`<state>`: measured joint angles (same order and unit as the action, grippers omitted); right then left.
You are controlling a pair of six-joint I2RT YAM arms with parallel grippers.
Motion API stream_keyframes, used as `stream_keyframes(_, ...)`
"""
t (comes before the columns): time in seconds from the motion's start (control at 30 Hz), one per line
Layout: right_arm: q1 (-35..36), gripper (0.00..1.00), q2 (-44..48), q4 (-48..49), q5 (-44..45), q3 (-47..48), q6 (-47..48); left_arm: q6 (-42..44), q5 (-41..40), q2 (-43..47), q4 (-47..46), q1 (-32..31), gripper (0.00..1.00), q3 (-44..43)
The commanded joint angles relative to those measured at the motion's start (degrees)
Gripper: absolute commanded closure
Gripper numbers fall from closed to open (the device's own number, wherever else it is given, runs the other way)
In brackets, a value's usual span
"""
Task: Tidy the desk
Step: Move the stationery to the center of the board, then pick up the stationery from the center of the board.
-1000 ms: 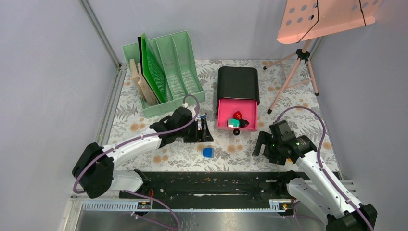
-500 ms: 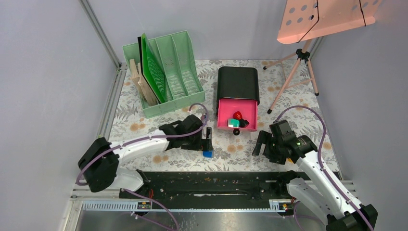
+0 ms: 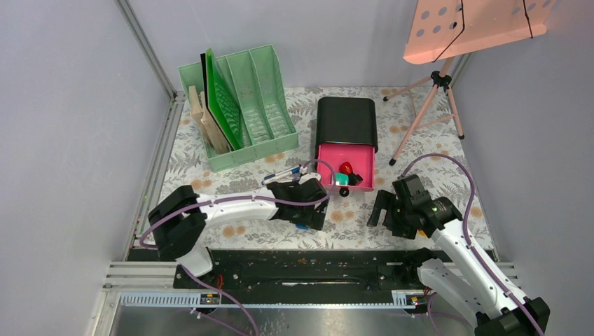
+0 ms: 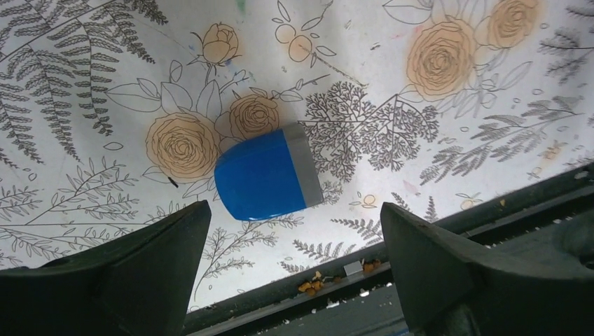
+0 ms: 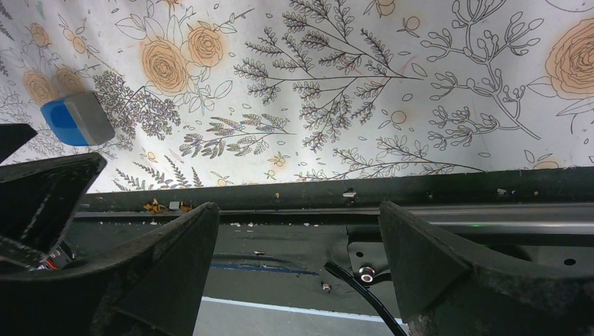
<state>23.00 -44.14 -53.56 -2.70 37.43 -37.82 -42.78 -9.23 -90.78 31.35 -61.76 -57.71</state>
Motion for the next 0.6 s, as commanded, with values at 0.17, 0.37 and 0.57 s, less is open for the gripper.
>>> stream_keyframes(0.17, 0.46, 0.09, 0.3, -0.82, -0.72, 2.03, 0.47, -4.1, -7.26, -6.13, 5.98, -1.52, 0.1, -6.41)
stream_keyframes(0.37, 0.46, 0.09, 0.09, -0.56, -0.81, 1.88, 0.47, -4.68, -7.36, -8.1, 6.2, -1.52, 0.13, -6.87)
stream_keyframes(0.57, 0.51, 0.09, -0.48, 0.24, -1.68, 1.95, 0.16, -4.32, -5.8, -10.53, 6.15, -1.41, 0.21, -7.86)
